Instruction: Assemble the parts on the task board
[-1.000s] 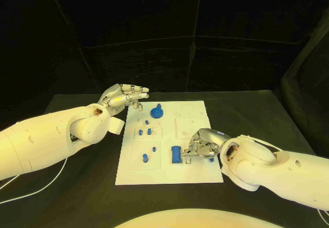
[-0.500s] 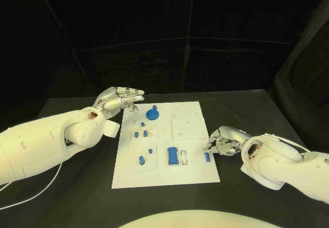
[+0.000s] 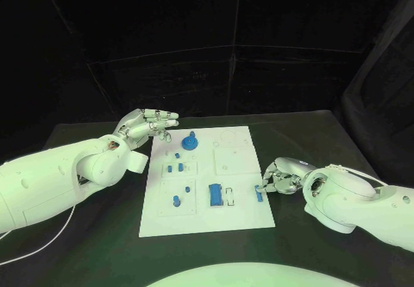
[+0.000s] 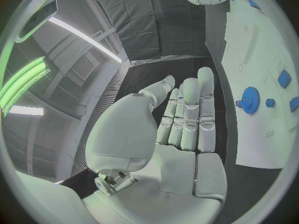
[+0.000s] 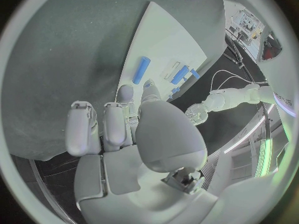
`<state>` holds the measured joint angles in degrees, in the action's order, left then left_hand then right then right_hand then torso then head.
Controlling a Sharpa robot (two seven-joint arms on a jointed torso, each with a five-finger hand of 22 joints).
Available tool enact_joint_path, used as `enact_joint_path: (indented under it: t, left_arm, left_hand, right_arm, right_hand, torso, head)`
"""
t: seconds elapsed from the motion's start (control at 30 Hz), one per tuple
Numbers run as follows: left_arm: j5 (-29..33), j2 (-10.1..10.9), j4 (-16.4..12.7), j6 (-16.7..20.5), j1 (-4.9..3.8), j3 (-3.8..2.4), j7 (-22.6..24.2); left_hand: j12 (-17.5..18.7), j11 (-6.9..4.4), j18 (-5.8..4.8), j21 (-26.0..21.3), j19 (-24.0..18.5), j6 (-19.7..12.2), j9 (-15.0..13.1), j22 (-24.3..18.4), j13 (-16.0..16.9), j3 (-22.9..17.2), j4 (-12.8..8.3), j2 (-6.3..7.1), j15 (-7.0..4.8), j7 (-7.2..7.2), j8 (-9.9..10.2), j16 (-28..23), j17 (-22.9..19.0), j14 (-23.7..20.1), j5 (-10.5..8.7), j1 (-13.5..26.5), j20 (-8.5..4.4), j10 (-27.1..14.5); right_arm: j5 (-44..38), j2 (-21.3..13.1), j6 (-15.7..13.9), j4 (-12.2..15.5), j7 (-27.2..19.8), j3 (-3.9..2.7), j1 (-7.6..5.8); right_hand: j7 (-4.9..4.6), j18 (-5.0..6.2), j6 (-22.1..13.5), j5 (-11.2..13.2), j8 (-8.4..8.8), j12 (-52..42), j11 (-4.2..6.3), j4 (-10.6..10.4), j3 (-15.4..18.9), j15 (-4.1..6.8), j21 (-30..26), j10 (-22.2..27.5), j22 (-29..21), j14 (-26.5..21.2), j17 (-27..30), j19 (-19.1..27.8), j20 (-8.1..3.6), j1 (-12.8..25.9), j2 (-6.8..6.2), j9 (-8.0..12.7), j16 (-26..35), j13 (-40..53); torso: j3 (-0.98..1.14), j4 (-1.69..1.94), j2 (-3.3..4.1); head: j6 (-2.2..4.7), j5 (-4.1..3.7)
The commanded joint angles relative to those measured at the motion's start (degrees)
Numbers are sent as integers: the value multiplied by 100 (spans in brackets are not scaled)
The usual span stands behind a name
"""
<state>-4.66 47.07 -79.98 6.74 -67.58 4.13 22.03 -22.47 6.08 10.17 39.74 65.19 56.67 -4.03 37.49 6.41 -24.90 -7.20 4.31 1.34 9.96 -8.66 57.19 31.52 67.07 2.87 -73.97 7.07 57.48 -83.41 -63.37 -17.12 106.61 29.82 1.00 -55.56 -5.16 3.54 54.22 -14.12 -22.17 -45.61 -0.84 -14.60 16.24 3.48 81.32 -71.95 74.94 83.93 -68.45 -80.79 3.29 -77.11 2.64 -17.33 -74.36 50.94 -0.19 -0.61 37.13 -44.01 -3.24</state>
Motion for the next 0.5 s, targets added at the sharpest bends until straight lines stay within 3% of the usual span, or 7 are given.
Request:
enact_joint_path:
  t: [0.03, 0.33, 0.5]
  left_arm:
    - [17, 9, -8, -71, -7, -4, 17]
    - [17, 8, -2, -85, -7, -3, 17]
    - [17, -2, 3, -93, -7, -3, 17]
  left_hand:
    - [-20, 3, 32, -34, -44, -17, 9, -8, 7, 25, 5, -74, -3, 16, -38, -36, -9, -38, -4, -6, -6, -28]
    - [-21, 3, 32, -34, -44, -17, 9, -8, 7, 25, 5, -74, -3, 16, -38, -36, -9, -38, -4, -6, -6, -28]
    - [-23, 3, 32, -35, -44, -18, 9, -9, 7, 27, 5, -75, -3, 16, -39, -36, -11, -39, -4, -6, -5, -30]
  right_arm:
    - [-260, 56, 434, -50, 161, -1, -3]
    - [-329, 243, 603, -149, 214, 1, 2]
    - [-452, 329, 675, -202, 227, 1, 4]
  right_hand:
    - [-9, 6, 25, 100, 34, 41, 11, 0, 63, -27, -8, -13, -12, 216, 46, 9, -7, 22, -41, -11, 31, -26]
    - [-9, 8, 25, 189, 41, 54, 12, 19, 93, -28, -19, -1, -25, 209, 66, 20, -7, -34, -92, -23, 54, -28]
    - [-7, 10, 33, 188, 41, 62, 14, 57, 85, -26, -25, 5, -30, 208, 68, 25, -8, -116, -95, -34, 59, -29]
  torso:
    - [-1, 11, -3]
    - [6, -16, -1]
    - [1, 1, -5]
  head:
    - [-11, -7]
    - [-16, 11]
    - [-26, 1]
